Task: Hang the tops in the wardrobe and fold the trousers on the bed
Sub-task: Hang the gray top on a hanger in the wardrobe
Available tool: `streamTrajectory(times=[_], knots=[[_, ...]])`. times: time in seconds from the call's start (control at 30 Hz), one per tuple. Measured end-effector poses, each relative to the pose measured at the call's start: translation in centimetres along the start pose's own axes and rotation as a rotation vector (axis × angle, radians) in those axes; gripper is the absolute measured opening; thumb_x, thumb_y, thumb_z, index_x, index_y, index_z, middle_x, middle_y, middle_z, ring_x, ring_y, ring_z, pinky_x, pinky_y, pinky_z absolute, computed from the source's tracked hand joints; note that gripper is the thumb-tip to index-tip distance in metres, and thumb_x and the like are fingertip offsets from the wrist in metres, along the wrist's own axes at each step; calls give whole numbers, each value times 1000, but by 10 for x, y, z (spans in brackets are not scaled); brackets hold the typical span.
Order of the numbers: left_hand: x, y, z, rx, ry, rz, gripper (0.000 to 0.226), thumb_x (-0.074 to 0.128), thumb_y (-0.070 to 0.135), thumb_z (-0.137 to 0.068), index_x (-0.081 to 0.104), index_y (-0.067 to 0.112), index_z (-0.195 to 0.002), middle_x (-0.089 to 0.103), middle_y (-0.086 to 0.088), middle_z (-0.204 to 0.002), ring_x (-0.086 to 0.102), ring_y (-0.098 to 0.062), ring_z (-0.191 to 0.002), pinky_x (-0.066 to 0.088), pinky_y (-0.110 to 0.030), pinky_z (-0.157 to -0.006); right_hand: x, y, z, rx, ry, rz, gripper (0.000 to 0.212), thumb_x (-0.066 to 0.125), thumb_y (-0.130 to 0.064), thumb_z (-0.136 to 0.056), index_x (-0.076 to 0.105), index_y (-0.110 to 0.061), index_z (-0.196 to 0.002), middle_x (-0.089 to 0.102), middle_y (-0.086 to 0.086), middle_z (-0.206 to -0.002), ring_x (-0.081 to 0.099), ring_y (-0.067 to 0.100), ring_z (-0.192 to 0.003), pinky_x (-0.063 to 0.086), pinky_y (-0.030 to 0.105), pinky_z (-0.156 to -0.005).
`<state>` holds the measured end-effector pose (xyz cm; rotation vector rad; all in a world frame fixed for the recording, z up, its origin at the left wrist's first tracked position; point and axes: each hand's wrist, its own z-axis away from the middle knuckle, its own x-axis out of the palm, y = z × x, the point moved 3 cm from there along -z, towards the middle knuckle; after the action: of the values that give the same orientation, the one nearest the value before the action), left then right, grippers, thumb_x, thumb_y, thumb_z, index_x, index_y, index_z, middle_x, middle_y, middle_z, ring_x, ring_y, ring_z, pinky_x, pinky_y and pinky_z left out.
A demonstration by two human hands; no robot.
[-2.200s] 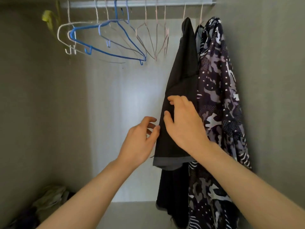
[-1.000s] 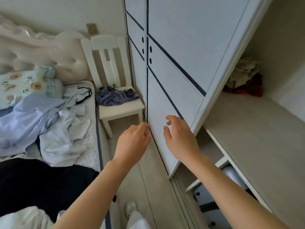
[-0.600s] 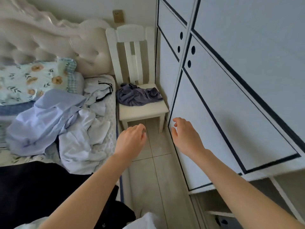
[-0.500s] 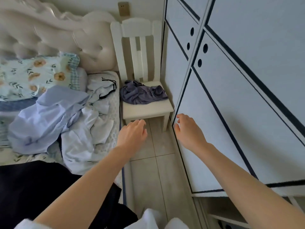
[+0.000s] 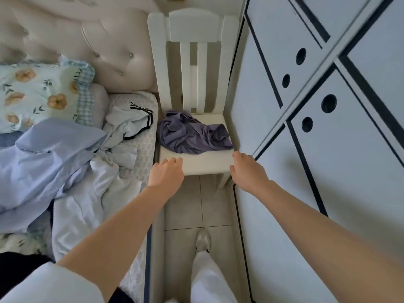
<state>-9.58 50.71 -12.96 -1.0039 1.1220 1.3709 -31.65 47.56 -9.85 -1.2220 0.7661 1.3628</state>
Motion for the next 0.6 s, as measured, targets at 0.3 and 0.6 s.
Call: streamTrajectory(times=[0.3,0.6], knots=[[35,-8,-154,-99,-101,168,20,44,18,-98,52,11,-114,60,-7,-115,56,-30,-104,42,-37,-78,23,34,-168,-25,-68,37,24,41,-20,-99,46,-6,-118,56,11,-113,52,27,-100,36,33,-69],[107,-52,-284,-91,-203,170,20,45,20,-99,58,7,-109,58,-10,-113,49,-32,-111,47,-43,-83,91,56,-306,35,-171,-55,32,47,-28,-100,46,-4,-121,55,13,-119,52,31,-109,39,34,-74]])
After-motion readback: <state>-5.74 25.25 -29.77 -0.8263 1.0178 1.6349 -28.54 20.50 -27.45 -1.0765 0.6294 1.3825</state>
